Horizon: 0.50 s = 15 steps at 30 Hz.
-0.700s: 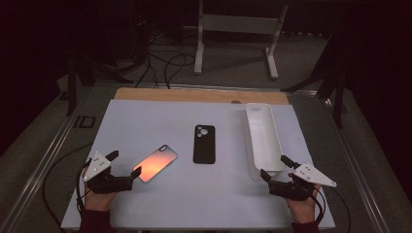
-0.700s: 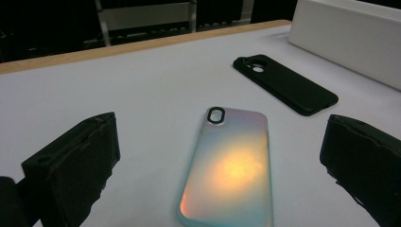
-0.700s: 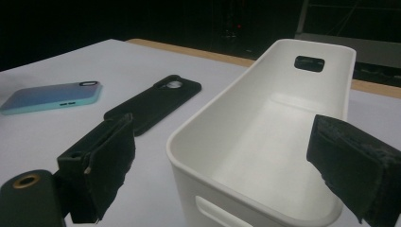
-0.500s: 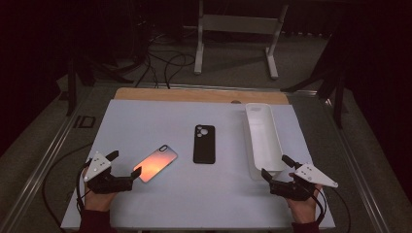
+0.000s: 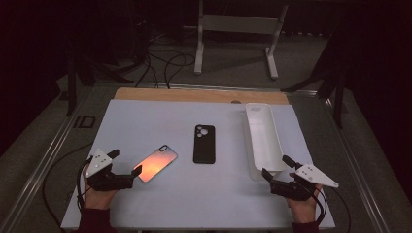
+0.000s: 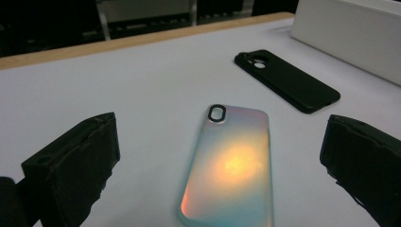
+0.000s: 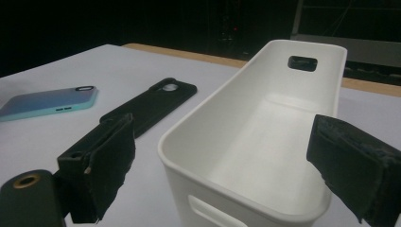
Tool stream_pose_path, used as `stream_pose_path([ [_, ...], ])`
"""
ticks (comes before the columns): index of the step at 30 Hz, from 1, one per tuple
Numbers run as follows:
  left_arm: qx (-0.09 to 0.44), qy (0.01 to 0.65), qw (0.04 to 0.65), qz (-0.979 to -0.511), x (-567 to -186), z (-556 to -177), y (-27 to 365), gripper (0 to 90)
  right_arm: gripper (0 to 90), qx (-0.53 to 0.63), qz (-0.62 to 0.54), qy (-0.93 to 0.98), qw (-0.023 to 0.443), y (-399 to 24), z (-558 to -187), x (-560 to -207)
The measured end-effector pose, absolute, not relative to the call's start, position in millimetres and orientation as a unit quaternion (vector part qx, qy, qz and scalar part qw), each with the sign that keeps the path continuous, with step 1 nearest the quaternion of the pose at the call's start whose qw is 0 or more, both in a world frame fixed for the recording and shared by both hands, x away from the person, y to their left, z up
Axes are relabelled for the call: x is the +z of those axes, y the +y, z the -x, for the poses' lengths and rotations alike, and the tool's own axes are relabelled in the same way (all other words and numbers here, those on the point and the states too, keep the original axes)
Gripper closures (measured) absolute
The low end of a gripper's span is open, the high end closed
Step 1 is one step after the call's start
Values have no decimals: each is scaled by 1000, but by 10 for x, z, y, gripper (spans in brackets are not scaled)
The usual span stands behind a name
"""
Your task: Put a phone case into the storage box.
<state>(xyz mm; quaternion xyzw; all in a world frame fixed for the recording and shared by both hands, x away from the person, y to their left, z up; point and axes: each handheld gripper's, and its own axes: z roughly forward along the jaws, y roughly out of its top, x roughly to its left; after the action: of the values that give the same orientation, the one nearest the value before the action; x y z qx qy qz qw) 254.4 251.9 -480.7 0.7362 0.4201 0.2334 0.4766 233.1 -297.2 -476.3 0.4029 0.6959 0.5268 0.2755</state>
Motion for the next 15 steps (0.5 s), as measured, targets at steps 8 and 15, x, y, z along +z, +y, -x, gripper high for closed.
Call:
stream_pose_path([
  [8, 234, 418, 459, -748, -4700, -2618, 2495, 0, 85, 527, -403, 695, 276, -2993, -2332, -4760],
  [15, 227, 413, 451, -758, -4667, -2699, 2461, 0, 85, 529, -406, 691, 280, -3019, -2326, -4752],
])
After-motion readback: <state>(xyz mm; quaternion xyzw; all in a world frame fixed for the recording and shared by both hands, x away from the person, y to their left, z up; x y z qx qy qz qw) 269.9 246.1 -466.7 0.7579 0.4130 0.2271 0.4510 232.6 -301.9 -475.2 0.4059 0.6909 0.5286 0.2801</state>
